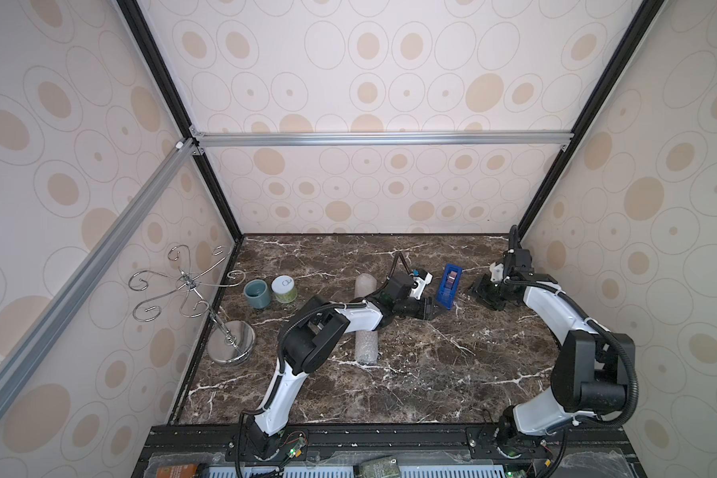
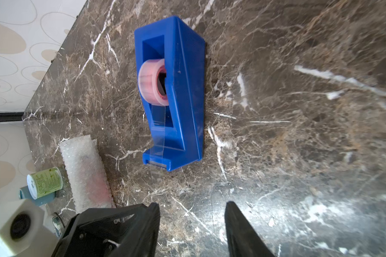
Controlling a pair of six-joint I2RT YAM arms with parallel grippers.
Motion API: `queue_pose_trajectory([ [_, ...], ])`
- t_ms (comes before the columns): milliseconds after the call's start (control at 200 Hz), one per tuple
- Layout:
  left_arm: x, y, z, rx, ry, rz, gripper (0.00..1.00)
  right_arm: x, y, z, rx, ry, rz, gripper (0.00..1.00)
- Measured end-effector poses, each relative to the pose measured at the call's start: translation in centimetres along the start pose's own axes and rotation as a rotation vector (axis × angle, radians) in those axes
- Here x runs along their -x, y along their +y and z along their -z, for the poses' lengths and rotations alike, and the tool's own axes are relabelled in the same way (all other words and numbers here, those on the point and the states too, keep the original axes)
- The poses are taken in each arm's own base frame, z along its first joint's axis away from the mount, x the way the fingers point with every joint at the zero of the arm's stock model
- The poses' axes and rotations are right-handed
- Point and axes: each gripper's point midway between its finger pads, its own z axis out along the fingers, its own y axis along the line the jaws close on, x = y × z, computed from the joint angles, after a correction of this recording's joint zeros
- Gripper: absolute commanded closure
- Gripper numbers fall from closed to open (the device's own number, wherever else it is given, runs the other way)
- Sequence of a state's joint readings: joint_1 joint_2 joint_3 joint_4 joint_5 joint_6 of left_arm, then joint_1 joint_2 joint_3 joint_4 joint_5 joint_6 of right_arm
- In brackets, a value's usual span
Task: Wrap wine bottles in bubble wrap
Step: Tear off the tape using the Tape Cutter.
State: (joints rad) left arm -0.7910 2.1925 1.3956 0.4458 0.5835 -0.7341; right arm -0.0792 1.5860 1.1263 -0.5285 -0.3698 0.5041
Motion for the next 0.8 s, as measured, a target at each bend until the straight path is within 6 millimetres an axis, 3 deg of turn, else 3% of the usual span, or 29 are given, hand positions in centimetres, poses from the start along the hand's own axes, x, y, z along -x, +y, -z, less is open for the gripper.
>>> queue_pose_trajectory([
  [230, 0.6, 0.8, -2.0, -0.042, -0.031, 0.062, 0.50, -0.7, -0.9, -2.8, 0.006, 0.072, -0.025, 0.53],
  [445, 1.7, 0.8, -3.4, -0.078, -0.060, 0.096, 0.50, -0.7, -1.0, -3.9, 0.015, 0.096, -0.033, 0.53],
  [705, 2.5, 0.9, -4.3, -0.106, -0.081, 0.128, 0.61, -0.1, -0.5, -3.8, 0.031, 0.088, -0.015, 0.54],
  [800, 2.7, 0.9, -4.2, -0.108, -0.086, 0.140, 0.72, 0.0, -0.3, -3.8, 0.035, 0.087, -0.010, 0.54],
])
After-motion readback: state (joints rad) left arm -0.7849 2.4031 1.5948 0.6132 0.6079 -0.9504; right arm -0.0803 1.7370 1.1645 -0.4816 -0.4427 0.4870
